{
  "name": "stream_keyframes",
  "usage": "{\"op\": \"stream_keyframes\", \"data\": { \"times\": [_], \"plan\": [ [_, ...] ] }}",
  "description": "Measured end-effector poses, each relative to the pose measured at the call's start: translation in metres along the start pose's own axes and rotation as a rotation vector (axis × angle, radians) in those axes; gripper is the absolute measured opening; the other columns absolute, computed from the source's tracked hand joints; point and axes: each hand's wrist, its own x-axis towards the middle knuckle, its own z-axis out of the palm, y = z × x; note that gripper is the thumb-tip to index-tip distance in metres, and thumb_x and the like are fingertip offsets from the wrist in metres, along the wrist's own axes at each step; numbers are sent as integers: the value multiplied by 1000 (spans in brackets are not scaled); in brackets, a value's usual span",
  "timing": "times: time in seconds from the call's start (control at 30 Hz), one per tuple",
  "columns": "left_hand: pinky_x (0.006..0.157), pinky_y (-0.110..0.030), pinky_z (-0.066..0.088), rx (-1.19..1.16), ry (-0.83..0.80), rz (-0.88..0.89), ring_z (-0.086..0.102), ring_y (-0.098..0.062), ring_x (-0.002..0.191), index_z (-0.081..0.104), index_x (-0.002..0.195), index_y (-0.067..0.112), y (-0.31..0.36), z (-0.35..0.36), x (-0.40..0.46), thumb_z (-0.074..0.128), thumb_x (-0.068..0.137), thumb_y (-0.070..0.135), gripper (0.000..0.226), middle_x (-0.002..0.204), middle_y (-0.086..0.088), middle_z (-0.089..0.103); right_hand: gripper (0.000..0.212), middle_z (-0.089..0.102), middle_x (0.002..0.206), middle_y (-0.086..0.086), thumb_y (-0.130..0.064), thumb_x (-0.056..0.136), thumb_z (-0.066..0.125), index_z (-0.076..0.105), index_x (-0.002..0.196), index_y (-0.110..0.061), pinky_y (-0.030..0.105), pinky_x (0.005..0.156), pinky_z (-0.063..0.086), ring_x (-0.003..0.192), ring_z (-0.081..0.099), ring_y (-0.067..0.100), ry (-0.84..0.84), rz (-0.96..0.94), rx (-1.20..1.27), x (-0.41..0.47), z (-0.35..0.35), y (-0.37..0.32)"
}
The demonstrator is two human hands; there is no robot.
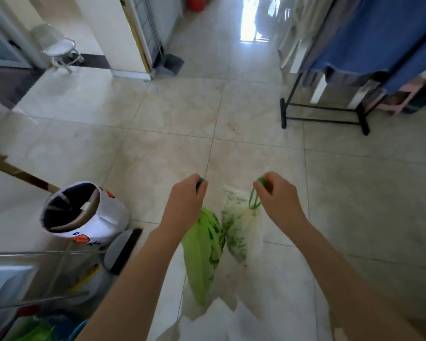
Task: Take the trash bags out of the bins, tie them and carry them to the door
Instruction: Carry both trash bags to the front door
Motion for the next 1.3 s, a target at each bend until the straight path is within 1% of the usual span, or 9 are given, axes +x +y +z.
{"op": "stream_keyframes", "data": {
  "times": [0.17,0.3,0.5,0.6,0.67,0.87,0.97,1.07,1.3],
  "plan": [
    [48,-19,29,50,-135,135,41,-4,50,48,75,14,30,38,45,49,97,21,24,57,10,42,19,46,59,-4,-20,93,56,51,76,-12,8,52,38,51,41,6,85,83,-49,31,-27,27],
    [53,-26,32,70,-243,240,41,-11,50,48,74,13,53,64,97,51,97,20,24,57,7,42,18,49,60,-6,-22,92,57,51,78,-14,8,51,38,52,44,4,191,186,-85,61,-53,51],
    [55,-39,50,148,-388,367,58,-23,59,57,78,9,102,114,175,49,96,25,25,68,-5,63,15,55,67,-3,-21,91,59,57,79,-11,23,58,30,63,54,18,338,379,-58,105,-103,98],
    [57,-43,53,101,-439,413,64,-20,61,58,78,10,135,149,206,49,96,27,27,69,-3,68,16,63,72,3,-19,90,60,53,76,-17,27,64,37,70,61,24,417,446,-34,127,-134,127],
    [57,-38,54,90,-465,452,67,-16,64,58,78,9,160,175,227,51,96,26,26,71,-2,71,17,69,76,8,-20,89,60,52,74,-19,31,67,46,73,65,28,455,485,-19,142,-156,146],
    [61,-23,52,31,-441,457,67,-12,68,64,84,11,256,249,291,53,94,20,18,76,0,74,19,72,82,10,-22,90,60,64,86,-4,21,64,30,75,65,26,515,506,-7,189,-240,200],
    [66,-35,56,-26,-387,449,68,-17,70,67,88,10,308,282,316,54,93,19,16,77,-3,73,18,73,82,7,-23,90,60,65,86,-7,18,61,39,75,66,22,520,486,29,213,-287,231],
    [70,-34,55,-53,-384,482,69,-18,72,68,86,9,358,319,338,55,93,17,17,77,-3,73,15,73,79,5,-21,89,59,66,83,-9,6,60,39,72,65,20,542,475,40,234,-334,262],
    [61,-15,47,-115,-463,532,63,-1,64,67,79,7,472,427,384,56,92,15,18,72,4,71,15,73,78,5,-20,88,60,68,84,-8,30,73,52,76,68,22,606,579,47,267,-435,344]
  ]
}}
